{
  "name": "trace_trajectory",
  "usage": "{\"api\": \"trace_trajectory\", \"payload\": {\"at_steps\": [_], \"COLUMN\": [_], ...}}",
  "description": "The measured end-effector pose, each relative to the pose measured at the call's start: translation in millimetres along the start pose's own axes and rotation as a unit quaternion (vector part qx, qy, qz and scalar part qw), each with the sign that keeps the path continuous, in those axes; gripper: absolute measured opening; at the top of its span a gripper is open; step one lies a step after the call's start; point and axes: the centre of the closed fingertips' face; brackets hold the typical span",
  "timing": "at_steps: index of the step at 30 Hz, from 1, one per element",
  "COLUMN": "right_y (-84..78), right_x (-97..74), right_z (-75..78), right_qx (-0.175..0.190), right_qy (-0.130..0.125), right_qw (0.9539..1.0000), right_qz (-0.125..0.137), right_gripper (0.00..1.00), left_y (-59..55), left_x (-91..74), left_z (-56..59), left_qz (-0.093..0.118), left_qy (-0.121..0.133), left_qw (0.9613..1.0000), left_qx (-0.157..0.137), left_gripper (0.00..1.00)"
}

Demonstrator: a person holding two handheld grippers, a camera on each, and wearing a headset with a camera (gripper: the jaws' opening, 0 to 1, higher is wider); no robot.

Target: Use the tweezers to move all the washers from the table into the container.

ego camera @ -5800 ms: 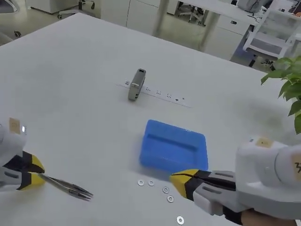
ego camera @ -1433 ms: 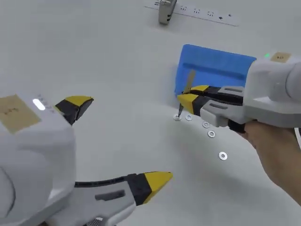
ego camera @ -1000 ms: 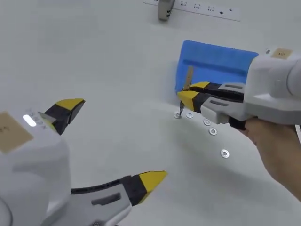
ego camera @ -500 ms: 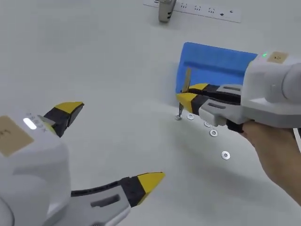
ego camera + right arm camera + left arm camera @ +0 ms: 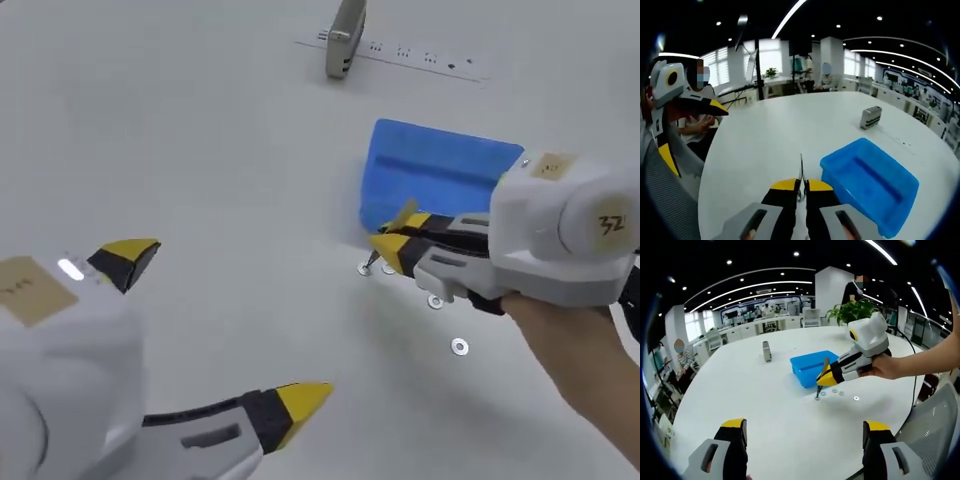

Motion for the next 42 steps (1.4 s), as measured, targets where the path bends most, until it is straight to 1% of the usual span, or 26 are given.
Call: {"api": "trace_trajectory", "payload": {"at_steps": [1, 2, 4, 9, 12, 19, 20, 23, 26, 32, 35, 38, 42], "right_y": [0.1, -0.1, -0.1, 0.1, -1.2, -4.9, -4.6, 0.7, 9.3, 25.7, 30.9, 36.6, 40.7], "right_x": [0.4, 0.8, 1.6, 2.3, 0.8, -5.7, -7.1, -17.0, -26.0, -41.5, -45.5, -47.8, -46.4], "right_z": [0.3, 0.8, 2.3, 0.2, 0.7, 2.5, 2.9, 4.2, 7.9, 19.1, 23.6, 28.7, 37.7], "right_qx": [0.001, 0.013, 0.024, 0.017, 0.031, 0.062, 0.062, 0.066, 0.076, 0.067, 0.061, 0.058, 0.053], "right_qy": [-0.001, -0.002, -0.006, -0.014, -0.019, -0.017, -0.017, -0.020, -0.027, -0.048, -0.053, -0.057, -0.065], "right_qw": [1.0000, 0.9999, 0.9996, 0.9994, 0.9989, 0.9972, 0.9972, 0.9970, 0.9964, 0.9965, 0.9966, 0.9967, 0.9965], "right_qz": [-0.002, -0.005, -0.011, -0.027, -0.029, -0.037, -0.037, -0.036, -0.024, -0.014, -0.011, -0.007, -0.004], "right_gripper": [0.01, 0.01, 0.01, 0.00, 0.00, 0.00, 0.00, 0.00, 0.00, 0.00, 0.00, 0.00, 0.01], "left_y": [0.5, 1.8, 4.3, 7.9, 8.4, 11.4, 12.0, 13.4, 16.8, 19.7, 19.7, 18.4, 20.8], "left_x": [-0.4, -1.3, -3.0, -6.2, -8.8, -12.8, -13.2, -14.6, -16.7, -18.7, -19.0, -18.2, -17.9], "left_z": [-0.3, -0.7, 0.5, 3.1, 3.7, 4.7, 4.9, 6.0, 6.1, 6.0, 6.1, 6.3, 4.5], "left_qz": [0.000, 0.001, 0.004, 0.005, 0.002, 0.003, 0.005, 0.006, 0.013, 0.017, 0.017, 0.009, 0.013], "left_qy": [0.001, 0.004, 0.003, 0.000, -0.001, -0.002, -0.003, -0.007, -0.006, -0.010, -0.011, -0.014, -0.014], "left_qw": [1.0000, 1.0000, 1.0000, 1.0000, 0.9999, 0.9999, 0.9999, 0.9998, 0.9998, 0.9997, 0.9997, 0.9998, 0.9998], "left_qx": [0.001, 0.004, 0.005, -0.007, -0.012, -0.013, -0.013, -0.015, -0.013, -0.017, -0.013, -0.008, -0.011], "left_gripper": [0.99, 0.99, 0.99, 0.99, 0.99, 0.99, 0.99, 0.99, 0.99, 0.99, 0.98, 0.99, 0.99]}}
Point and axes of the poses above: the centre of the closed fingertips' face, and the gripper's own axes: x roughly forward along the fingers, z roughly to its right, y roughly out of its top, and after that the axes turned 13 degrees about -x, right-handed
